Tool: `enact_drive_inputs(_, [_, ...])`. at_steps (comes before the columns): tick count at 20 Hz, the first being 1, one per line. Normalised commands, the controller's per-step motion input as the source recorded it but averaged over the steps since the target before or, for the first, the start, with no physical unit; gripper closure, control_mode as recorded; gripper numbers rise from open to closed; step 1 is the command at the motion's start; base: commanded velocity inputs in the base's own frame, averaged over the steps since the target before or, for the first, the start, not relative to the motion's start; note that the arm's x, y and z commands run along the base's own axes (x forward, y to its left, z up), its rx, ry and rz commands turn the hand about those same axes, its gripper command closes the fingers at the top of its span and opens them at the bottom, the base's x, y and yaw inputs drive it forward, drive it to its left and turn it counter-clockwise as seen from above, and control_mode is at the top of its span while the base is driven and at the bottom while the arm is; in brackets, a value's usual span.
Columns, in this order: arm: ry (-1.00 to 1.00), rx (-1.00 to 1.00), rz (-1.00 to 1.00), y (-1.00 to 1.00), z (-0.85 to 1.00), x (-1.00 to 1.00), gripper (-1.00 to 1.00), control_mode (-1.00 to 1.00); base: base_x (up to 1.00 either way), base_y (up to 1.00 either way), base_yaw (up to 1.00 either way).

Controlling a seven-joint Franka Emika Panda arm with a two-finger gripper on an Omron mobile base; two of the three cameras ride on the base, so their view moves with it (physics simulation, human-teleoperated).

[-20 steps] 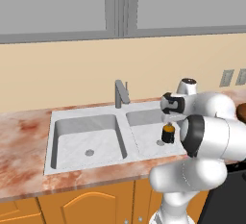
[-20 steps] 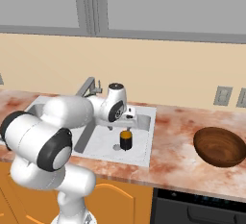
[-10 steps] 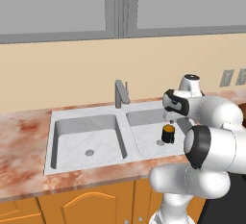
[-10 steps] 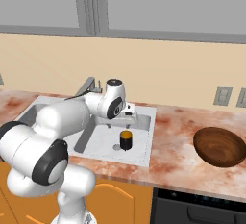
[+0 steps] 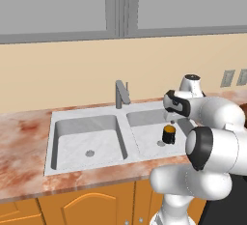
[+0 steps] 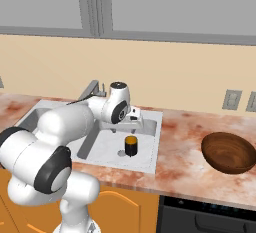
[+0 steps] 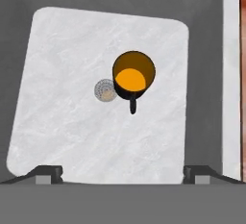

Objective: Pick the mug and place it in the sink. Pick the bowl and place it in the open cabinet and then close the cabinet.

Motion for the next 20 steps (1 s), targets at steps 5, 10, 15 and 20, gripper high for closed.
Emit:
enact_drive_inputs(5, [0.00, -0.01, -0.03, -0.07, 0.02, 0.00, -1.00, -1.00, 0.00, 0.00, 0.00])
enact_drive_inputs(10, [0.00, -0.02, -0.03, -0.16, 0.04, 0.00, -1.00, -1.00, 0.00, 0.00, 0.00])
enact_drive_inputs(15, [0.00, -0.02, -0.04, -0.19, 0.08, 0.00, -1.00, -1.00, 0.00, 0.00, 0.00])
enact_drive_inputs(20, [0.00, -0.01, -0.06, -0.24, 0.11, 0.01, -1.00, -1.00, 0.00, 0.00, 0.00])
